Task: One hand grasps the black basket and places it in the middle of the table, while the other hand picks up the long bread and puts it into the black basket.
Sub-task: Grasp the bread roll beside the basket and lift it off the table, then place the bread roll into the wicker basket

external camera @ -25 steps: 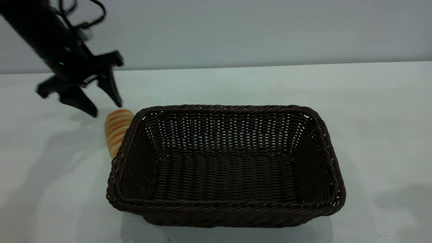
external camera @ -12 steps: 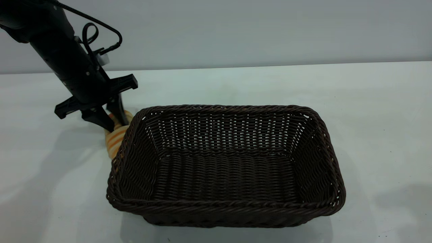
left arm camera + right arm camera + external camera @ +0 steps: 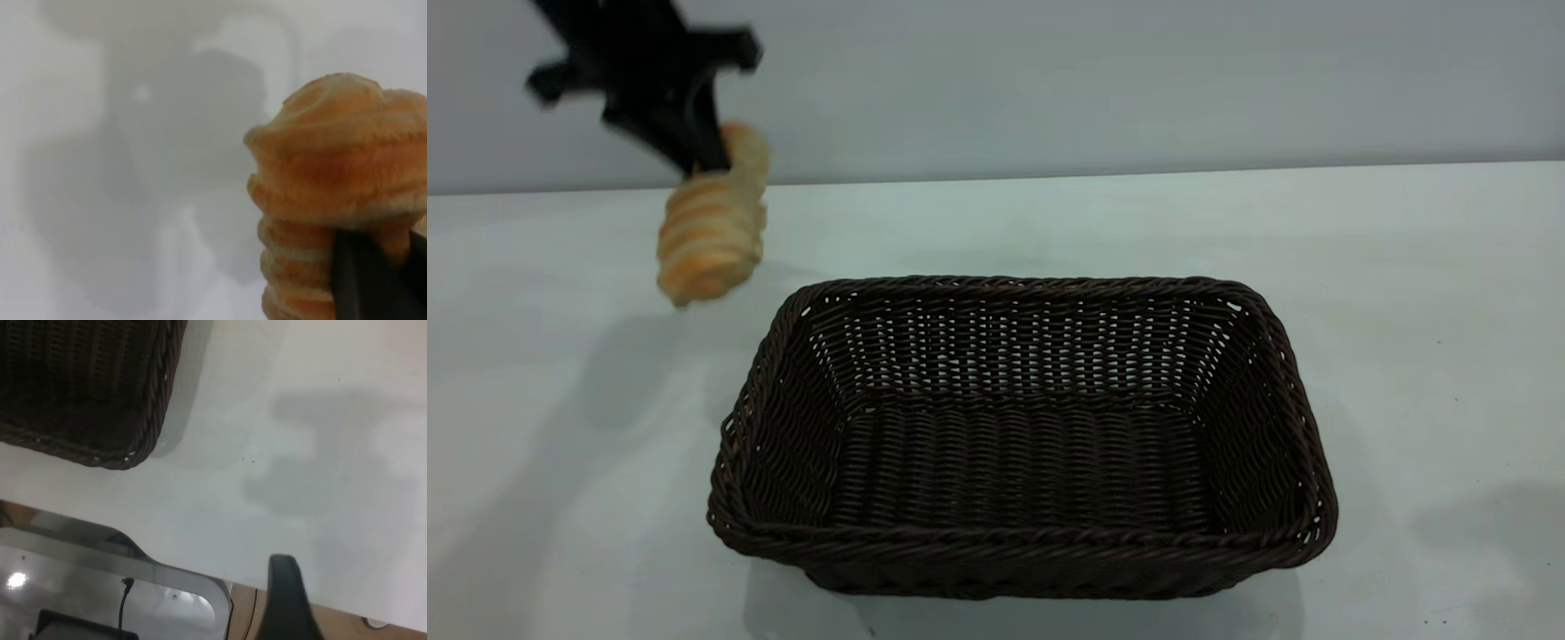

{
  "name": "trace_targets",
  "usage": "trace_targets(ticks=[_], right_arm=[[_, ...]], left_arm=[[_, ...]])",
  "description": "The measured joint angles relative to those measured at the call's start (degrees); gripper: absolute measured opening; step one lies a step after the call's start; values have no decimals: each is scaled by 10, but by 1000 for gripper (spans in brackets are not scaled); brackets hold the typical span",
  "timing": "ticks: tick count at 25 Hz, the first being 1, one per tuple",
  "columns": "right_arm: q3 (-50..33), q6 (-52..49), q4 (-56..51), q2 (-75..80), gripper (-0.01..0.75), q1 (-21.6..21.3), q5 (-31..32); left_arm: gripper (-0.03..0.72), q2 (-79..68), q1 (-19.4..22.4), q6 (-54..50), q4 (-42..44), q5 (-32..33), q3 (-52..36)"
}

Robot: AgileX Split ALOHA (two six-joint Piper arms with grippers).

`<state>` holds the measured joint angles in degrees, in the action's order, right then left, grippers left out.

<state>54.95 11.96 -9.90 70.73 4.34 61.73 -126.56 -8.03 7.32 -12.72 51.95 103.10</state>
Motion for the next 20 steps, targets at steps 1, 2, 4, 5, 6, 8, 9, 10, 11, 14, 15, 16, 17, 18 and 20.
trace_targets(ticks=[1,2,4,5,6,8,9,10,11,14,15,16,17,18,20], right_arm=[[0,0,0,0,554,0,-1],[0,0,0,0,554,0,-3],[0,0,0,0,554,0,-6],[0,0,0,0,554,0,-6],[0,0,0,0,554,0,-7],[0,0,0,0,554,0,-7],[0,0,0,0,554,0,-7],[0,0,0,0,554,0,-7],[0,0,0,0,554,0,-7],[0,0,0,0,554,0,-7],[0,0,0,0,554,0,-7],[0,0,0,0,554,0,-7],[0,0,0,0,554,0,-7],[0,0,0,0,554,0,-7],[0,0,0,0,554,0,-7]], left_arm=[[64,6,-12,27,-4,24,9],[64,9,-24,51,-13,46,17],[64,13,-50,85,-35,80,20],[64,13,-65,98,-46,94,20],[64,13,-80,107,-55,103,20],[64,10,-105,116,-73,120,20],[64,9,-118,117,-80,124,20],[64,6,-129,119,-85,127,20],[64,3,-139,119,-89,128,20],[78,-14,-167,120,-94,128,20],[102,-19,-173,120,-94,127,20],[135,-26,-180,121,-94,127,20],[170,-30,-186,121,-94,127,20],[212,-34,-191,123,-94,127,20],[329,-39,-200,127,-94,127,20]])
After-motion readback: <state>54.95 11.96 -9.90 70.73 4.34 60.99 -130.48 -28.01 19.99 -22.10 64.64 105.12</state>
